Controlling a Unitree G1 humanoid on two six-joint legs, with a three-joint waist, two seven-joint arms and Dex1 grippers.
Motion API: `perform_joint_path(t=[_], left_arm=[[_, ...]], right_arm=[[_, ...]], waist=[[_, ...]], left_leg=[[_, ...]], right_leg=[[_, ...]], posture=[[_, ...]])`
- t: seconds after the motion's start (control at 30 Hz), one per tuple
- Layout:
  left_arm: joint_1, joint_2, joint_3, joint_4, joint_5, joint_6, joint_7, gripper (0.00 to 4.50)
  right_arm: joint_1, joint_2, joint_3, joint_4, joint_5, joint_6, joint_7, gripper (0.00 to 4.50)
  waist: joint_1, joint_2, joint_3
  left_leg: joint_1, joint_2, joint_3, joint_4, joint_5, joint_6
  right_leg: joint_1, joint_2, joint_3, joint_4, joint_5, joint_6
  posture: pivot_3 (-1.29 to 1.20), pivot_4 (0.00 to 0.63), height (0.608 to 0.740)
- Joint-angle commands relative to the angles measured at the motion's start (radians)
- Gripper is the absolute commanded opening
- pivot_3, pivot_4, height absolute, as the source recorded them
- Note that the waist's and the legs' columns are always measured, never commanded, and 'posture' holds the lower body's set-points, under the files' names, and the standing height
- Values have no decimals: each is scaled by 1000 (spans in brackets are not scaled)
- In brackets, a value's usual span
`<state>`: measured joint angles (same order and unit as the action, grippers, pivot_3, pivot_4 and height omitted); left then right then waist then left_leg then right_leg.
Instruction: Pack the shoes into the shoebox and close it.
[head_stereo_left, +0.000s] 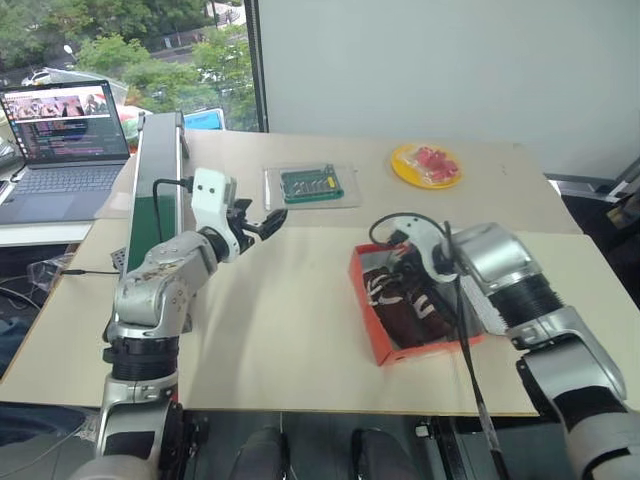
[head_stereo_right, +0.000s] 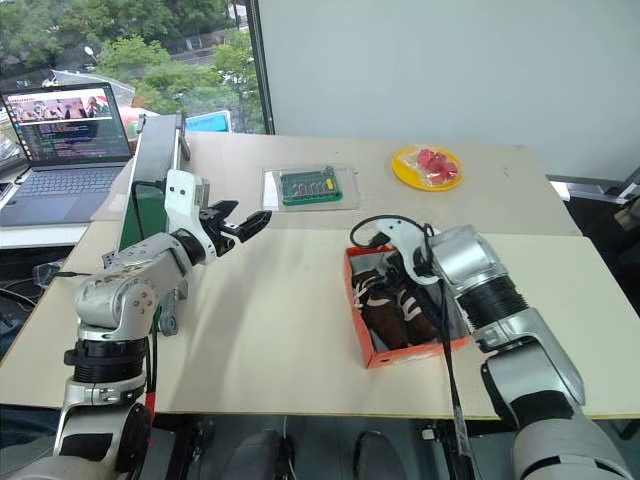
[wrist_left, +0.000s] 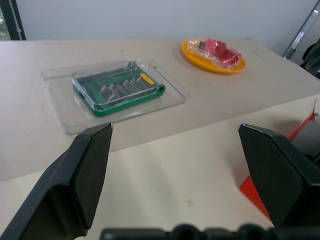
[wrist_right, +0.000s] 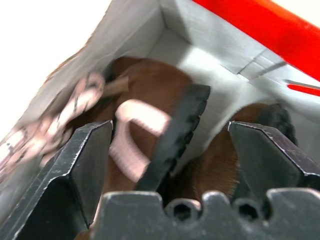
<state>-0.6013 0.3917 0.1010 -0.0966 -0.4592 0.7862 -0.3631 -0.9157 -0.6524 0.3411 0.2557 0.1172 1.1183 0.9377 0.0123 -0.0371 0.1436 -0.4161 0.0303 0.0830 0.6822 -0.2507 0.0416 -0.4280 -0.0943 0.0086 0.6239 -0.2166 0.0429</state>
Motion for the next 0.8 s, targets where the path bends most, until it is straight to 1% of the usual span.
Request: perform_joint_path(t=[0.03,0.17,0.23,0.3,0.4,0.47,0.5,0.53,0.57,0.6,0.67,0.73,0.8], left_arm=[[-46,3,-16,-3,11,-29,-29,4276],[-66,2,-32,20,15,-37,-62,4276],[-82,4,-55,39,8,-39,-107,4276],[-99,15,-89,57,5,-48,-175,4276],[-117,44,-146,70,6,-52,-286,4276],[-125,72,-194,69,7,-53,-378,4276],[-127,85,-217,66,7,-55,-421,4276],[-129,96,-236,63,5,-55,-460,4276],[-135,112,-267,61,2,-56,-521,4276],[-138,122,-286,58,0,-57,-561,4276],[-154,133,-326,69,3,-64,-635,4276],[-168,128,-345,85,14,-75,-667,4276],[-195,116,-368,122,29,-95,-704,4276]], right_arm=[[-24,-51,-110,-136,62,82,3,4476],[-17,-77,-228,-249,135,138,-9,4476],[-10,-83,-313,-315,162,156,-39,4476],[21,-113,-359,-384,192,181,-46,4476],[108,-167,-420,-501,268,284,-26,4476],[154,-172,-491,-591,328,387,-25,4476],[169,-171,-527,-630,351,433,-32,3956],[182,-170,-559,-663,371,470,-38,3758],[217,-185,-603,-708,408,488,-40,3444],[245,-198,-634,-737,439,494,-44,3015],[323,-231,-711,-793,506,496,-68,2409],[396,-255,-787,-828,570,496,-100,1694],[556,-269,-910,-881,628,496,-143,984]], waist=[[-1,0,0],[-11,0,0],[-10,1,1],[-9,1,1],[0,1,1],[0,1,1],[-1,1,2],[-1,3,2],[-3,3,2],[-2,3,2],[-2,3,3],[-1,3,3],[3,3,3]], left_leg=[[0,1,0,0,0,0],[1,1,0,0,0,0],[1,1,0,0,0,0],[1,1,0,0,0,0],[0,1,0,0,0,1],[-1,1,0,0,-1,1],[-1,1,0,1,-1,1],[-1,1,0,1,-1,1],[0,1,0,1,-1,1],[0,1,0,1,-1,1],[0,1,-1,1,-1,2],[0,1,-1,1,-1,2],[0,1,-1,1,-1,2]], right_leg=[[0,1,0,0,0,0],[0,2,1,0,0,0],[1,2,1,0,0,0],[1,2,1,0,0,0],[1,2,0,-1,0,0],[2,2,-1,-2,0,0],[1,2,0,-2,0,0],[1,2,0,-2,0,0],[1,2,0,-2,0,0],[1,2,1,-2,0,0],[1,2,1,-2,0,0],[2,2,0,-2,-1,0],[2,2,0,-8,-1,0]], posture=[[0,150,740],[0,150,740],[0,150,740],[0,150,740],[0,150,740],[0,150,740],[0,150,740],[0,150,740],[0,150,740],[0,150,740],[0,150,740],[0,150,740],[0,150,740]])
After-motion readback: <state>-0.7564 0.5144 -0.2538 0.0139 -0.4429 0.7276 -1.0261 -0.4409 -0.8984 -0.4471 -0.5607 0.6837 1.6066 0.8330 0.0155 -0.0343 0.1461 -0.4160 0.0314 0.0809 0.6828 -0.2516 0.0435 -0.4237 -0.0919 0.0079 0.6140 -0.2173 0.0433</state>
